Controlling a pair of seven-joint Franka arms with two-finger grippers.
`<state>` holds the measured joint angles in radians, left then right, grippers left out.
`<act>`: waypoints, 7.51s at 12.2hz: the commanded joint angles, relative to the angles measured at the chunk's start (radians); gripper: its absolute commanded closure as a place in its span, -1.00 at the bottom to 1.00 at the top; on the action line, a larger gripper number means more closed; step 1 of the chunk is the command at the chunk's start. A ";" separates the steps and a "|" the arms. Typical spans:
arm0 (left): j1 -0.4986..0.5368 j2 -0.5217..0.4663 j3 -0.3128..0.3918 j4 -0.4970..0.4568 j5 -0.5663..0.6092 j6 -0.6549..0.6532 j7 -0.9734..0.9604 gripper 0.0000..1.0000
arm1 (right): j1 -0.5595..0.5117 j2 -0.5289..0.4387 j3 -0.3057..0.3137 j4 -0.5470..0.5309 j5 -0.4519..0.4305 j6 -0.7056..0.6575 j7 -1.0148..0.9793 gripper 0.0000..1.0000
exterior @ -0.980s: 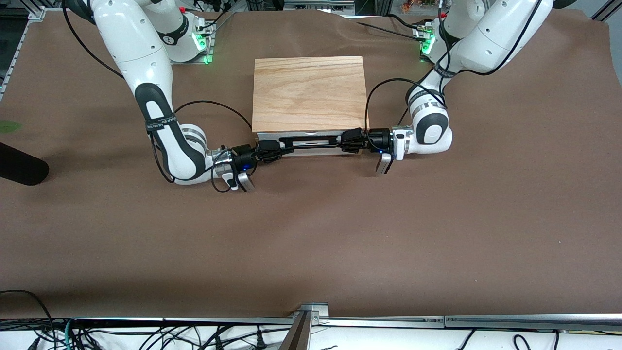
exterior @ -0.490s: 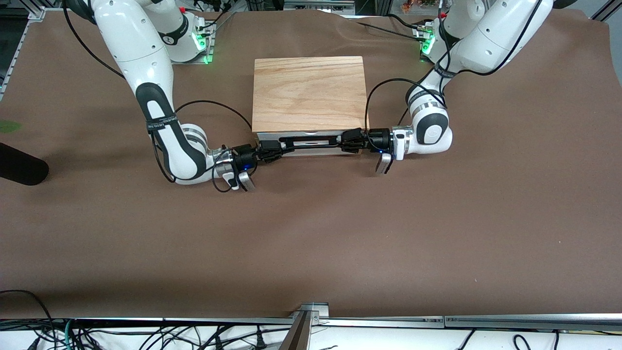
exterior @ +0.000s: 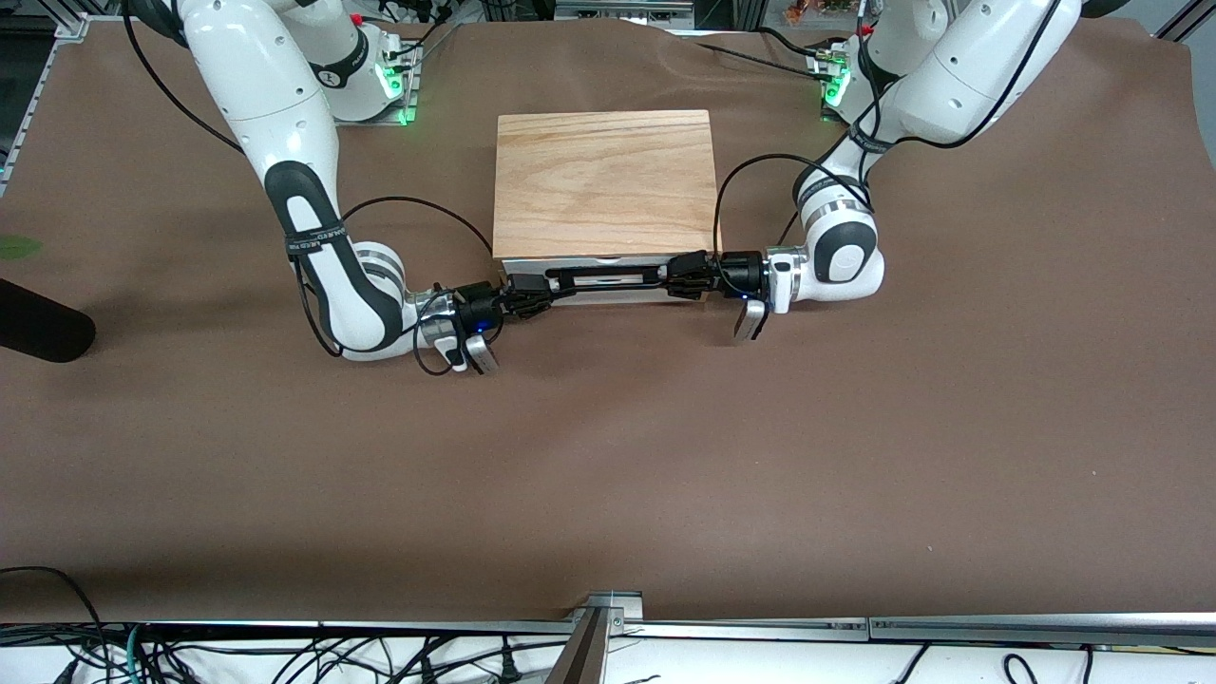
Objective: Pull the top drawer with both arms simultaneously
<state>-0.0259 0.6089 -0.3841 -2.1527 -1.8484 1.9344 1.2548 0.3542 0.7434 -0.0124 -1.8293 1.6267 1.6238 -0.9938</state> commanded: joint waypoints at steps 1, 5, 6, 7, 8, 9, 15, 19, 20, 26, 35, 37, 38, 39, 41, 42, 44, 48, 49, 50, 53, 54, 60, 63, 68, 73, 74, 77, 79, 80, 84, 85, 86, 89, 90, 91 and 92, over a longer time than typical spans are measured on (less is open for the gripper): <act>-0.011 0.020 -0.016 -0.018 -0.011 -0.009 0.038 1.00 | 0.002 -0.012 0.002 0.007 0.015 0.019 0.017 0.72; -0.008 0.026 -0.012 0.002 -0.003 -0.008 -0.037 1.00 | -0.008 0.016 0.002 0.070 0.016 0.045 0.050 0.72; -0.008 0.029 -0.010 0.017 -0.003 -0.006 -0.049 1.00 | -0.012 0.025 0.002 0.085 0.016 0.045 0.056 0.72; -0.008 0.034 -0.010 0.023 -0.003 -0.005 -0.066 1.00 | -0.015 0.033 0.000 0.100 0.016 0.045 0.063 0.72; -0.008 0.034 -0.010 0.039 0.000 -0.005 -0.089 1.00 | -0.017 0.036 0.000 0.114 0.016 0.045 0.078 0.72; -0.008 0.035 -0.003 0.048 0.021 -0.003 -0.115 1.00 | -0.021 0.036 0.000 0.126 0.016 0.050 0.095 0.72; -0.008 0.064 0.016 0.120 0.096 -0.003 -0.201 1.00 | -0.041 0.080 -0.003 0.225 0.016 0.059 0.150 0.72; -0.008 0.077 0.033 0.158 0.135 -0.003 -0.256 1.00 | -0.044 0.152 -0.003 0.313 0.045 0.071 0.158 0.73; -0.008 0.086 0.037 0.178 0.156 -0.003 -0.279 1.00 | -0.049 0.162 -0.003 0.333 0.045 0.085 0.168 0.73; -0.006 0.115 0.054 0.249 0.192 -0.003 -0.356 1.00 | -0.050 0.189 -0.003 0.396 0.045 0.131 0.219 0.74; 0.006 0.106 0.054 0.274 0.216 -0.005 -0.427 1.00 | -0.050 0.214 -0.003 0.446 0.048 0.160 0.267 0.74; 0.008 0.098 0.054 0.264 0.236 -0.005 -0.425 1.00 | -0.050 0.217 -0.003 0.446 0.048 0.160 0.267 0.74; 0.008 0.091 0.054 0.260 0.238 -0.005 -0.430 1.00 | -0.050 0.218 -0.003 0.446 0.050 0.162 0.267 0.74; 0.008 0.081 0.054 0.257 0.238 -0.005 -0.430 1.00 | -0.050 0.218 -0.003 0.446 0.048 0.162 0.265 0.74; 0.011 0.058 0.054 0.234 0.238 -0.005 -0.420 1.00 | -0.049 0.218 -0.003 0.444 0.048 0.162 0.262 0.74; 0.012 0.052 0.054 0.226 0.238 -0.005 -0.419 1.00 | -0.050 0.220 -0.003 0.444 0.048 0.162 0.261 0.74; 0.014 0.040 0.054 0.215 0.238 -0.005 -0.417 1.00 | -0.050 0.228 -0.003 0.446 0.048 0.163 0.265 0.74; 0.015 0.035 0.053 0.212 0.238 -0.005 -0.419 0.87 | -0.050 0.228 -0.003 0.433 0.051 0.151 0.245 0.74; 0.015 0.034 0.053 0.206 0.238 -0.005 -0.417 0.46 | -0.063 0.228 -0.003 0.418 0.051 0.149 0.224 0.74; 0.015 0.032 0.053 0.203 0.236 -0.005 -0.417 0.21 | -0.066 0.232 -0.003 0.415 0.045 0.148 0.215 0.74; 0.030 0.016 0.051 0.180 0.236 -0.005 -0.416 -0.99 | -0.075 0.244 -0.003 0.415 0.041 0.148 0.215 0.74; 0.035 0.006 0.051 0.177 0.236 -0.006 -0.417 -1.00 | -0.075 0.252 -0.003 0.416 0.042 0.148 0.216 0.74; 0.069 -0.060 0.051 0.175 0.257 -0.009 -0.451 -1.00 | -0.073 0.252 -0.003 0.424 0.045 0.159 0.224 0.71; 0.121 -0.167 0.053 0.175 0.415 -0.002 -0.578 -1.00 | -0.073 0.252 -0.003 0.424 0.044 0.159 0.224 -0.41; 0.221 -0.377 0.053 0.154 0.811 -0.003 -0.845 -1.00 | -0.070 0.234 -0.101 0.427 -0.045 0.157 0.230 -1.00; 0.192 -0.550 0.181 0.168 1.202 -0.118 -0.976 -1.00 | -0.063 0.166 -0.294 0.519 -0.432 0.148 0.436 -1.00; 0.134 -0.578 0.271 0.174 1.260 -0.167 -0.974 -1.00 | -0.061 0.143 -0.317 0.521 -0.523 0.151 0.490 -1.00; 0.048 -0.594 0.413 0.282 1.418 -0.325 -0.977 -1.00 | -0.060 0.131 -0.350 0.596 -0.733 0.152 0.608 -1.00; 0.038 -0.601 0.421 0.358 1.533 -0.379 -0.997 -1.00 | -0.052 0.132 -0.359 0.655 -0.827 0.159 0.729 -1.00; 0.026 -0.601 0.421 0.399 1.581 -0.411 -1.024 -1.00 | -0.047 0.133 -0.359 0.680 -0.882 0.163 0.804 -1.00; -0.006 -0.614 0.415 0.558 1.758 -0.550 -1.097 -1.00 | -0.024 0.108 -0.360 0.713 -1.120 0.160 0.883 -1.00; -0.006 -0.615 0.415 0.592 1.781 -0.578 -1.097 -1.00 | -0.017 0.091 -0.366 0.713 -1.146 0.156 0.883 -1.00; -0.006 -0.614 0.415 0.620 1.799 -0.598 -1.101 -1.00 | -0.011 0.070 -0.383 0.714 -1.191 0.154 0.880 -1.00; -0.018 -0.610 0.400 0.710 1.871 -0.626 -1.190 -1.00 | -0.014 -0.024 -0.419 0.720 -1.298 0.137 0.871 -1.00; -0.022 -0.607 0.392 0.737 1.894 -0.623 -1.198 -1.00 | -0.026 -0.062 -0.417 0.720 -1.350 0.098 0.873 -1.00; -0.022 -0.606 0.399 0.752 1.899 -0.615 -1.189 -1.00 | -0.035 -0.105 -0.416 0.720 -1.392 0.082 0.873 -1.00; -0.022 -0.606 0.402 0.751 1.894 -0.598 -1.171 -1.00 | -0.050 -0.161 -0.406 0.714 -1.435 0.071 0.873 -1.00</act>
<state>-0.0390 -0.0136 0.0145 -1.4454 0.0159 1.3377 0.0839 0.3232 0.6867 -0.4359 -1.0868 0.2615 1.7323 -0.1240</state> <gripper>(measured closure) 0.000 0.000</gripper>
